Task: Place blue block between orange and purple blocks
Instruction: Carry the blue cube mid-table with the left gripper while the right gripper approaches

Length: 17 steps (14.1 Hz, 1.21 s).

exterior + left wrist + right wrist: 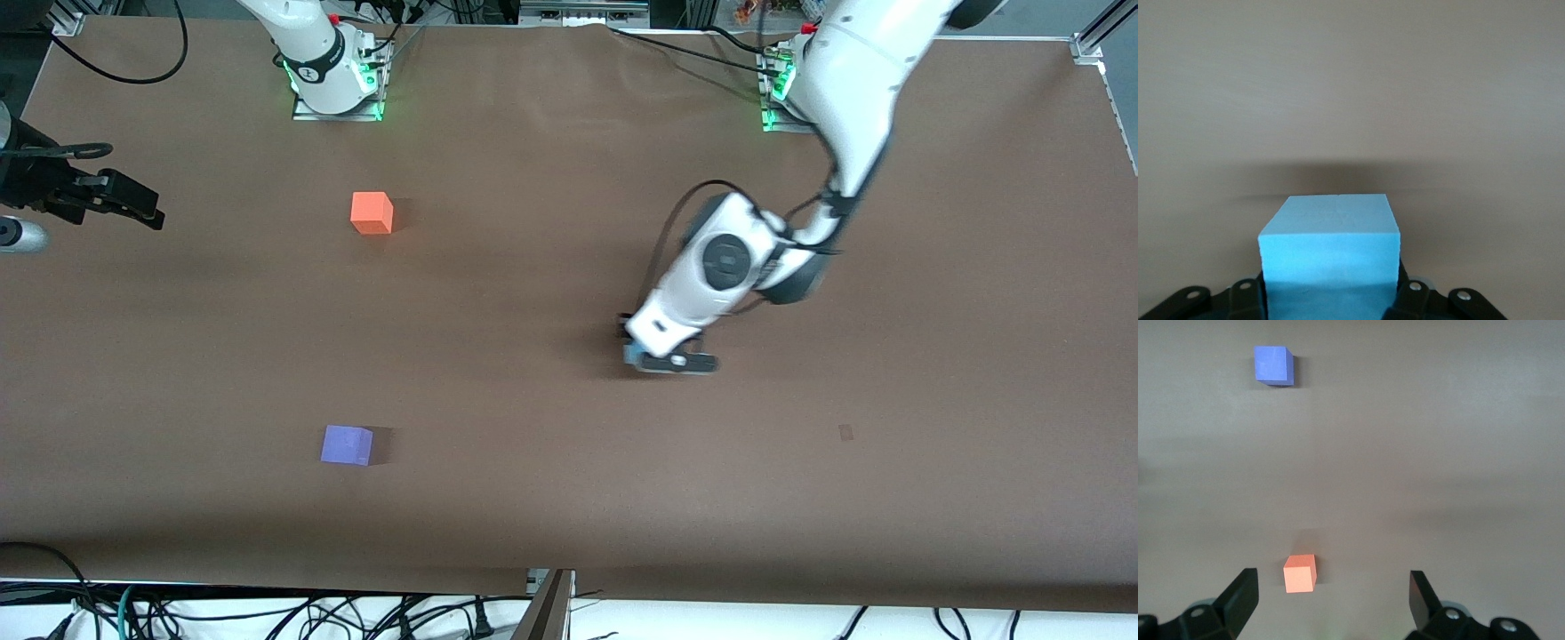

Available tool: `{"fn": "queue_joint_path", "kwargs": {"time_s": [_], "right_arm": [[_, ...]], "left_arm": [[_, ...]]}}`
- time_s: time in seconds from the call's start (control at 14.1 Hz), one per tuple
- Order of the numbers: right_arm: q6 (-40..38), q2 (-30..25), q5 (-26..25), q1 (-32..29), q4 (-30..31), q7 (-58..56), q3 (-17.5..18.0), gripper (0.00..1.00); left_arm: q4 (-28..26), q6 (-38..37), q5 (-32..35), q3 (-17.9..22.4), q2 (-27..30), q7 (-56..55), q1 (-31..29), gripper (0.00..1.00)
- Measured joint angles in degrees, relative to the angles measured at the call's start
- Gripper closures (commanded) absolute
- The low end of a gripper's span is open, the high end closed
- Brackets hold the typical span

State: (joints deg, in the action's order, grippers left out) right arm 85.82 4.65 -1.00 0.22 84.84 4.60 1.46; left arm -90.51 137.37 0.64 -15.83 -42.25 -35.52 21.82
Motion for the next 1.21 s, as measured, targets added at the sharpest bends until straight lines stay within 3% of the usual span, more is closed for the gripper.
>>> {"fn": "queue_joint_path", "kwargs": {"time_s": [0.14, 0.36, 0.43, 0.5, 0.99, 1.21], "right_arm": [[0.06, 0.23, 0.00, 0.00, 0.01, 0.00, 0.01, 0.00], [0.25, 1.95, 0.00, 0.00, 0.02, 0.00, 0.02, 0.00], [0.39, 2.50, 0.00, 0.00, 0.01, 0.00, 0.02, 0.00], [0.53, 3.02, 0.00, 0.00, 0.00, 0.00, 0.02, 0.00], [3.81, 8.14, 0.02, 0.06, 0.02, 0.00, 0.20, 0.00], [6.23, 10.42, 0.19, 1.36, 0.04, 0.00, 0.79, 0.00]], "left_arm": [[6.10, -0.01, 0.00, 0.91, -5.34, -2.64, 4.94, 1.00], [14.11, -0.33, -0.01, 5.39, -10.64, -7.40, 12.20, 0.99], [16.11, -0.33, -0.01, 5.92, -11.69, -9.59, 13.68, 0.71], [17.75, -0.33, -0.01, 6.07, -12.77, -11.60, 14.81, 0.01], [21.39, -0.24, -0.01, 6.48, -14.35, -14.57, 16.61, 0.00], [22.93, -2.42, -0.01, 6.67, -11.84, -14.67, 15.10, 0.00]]}}
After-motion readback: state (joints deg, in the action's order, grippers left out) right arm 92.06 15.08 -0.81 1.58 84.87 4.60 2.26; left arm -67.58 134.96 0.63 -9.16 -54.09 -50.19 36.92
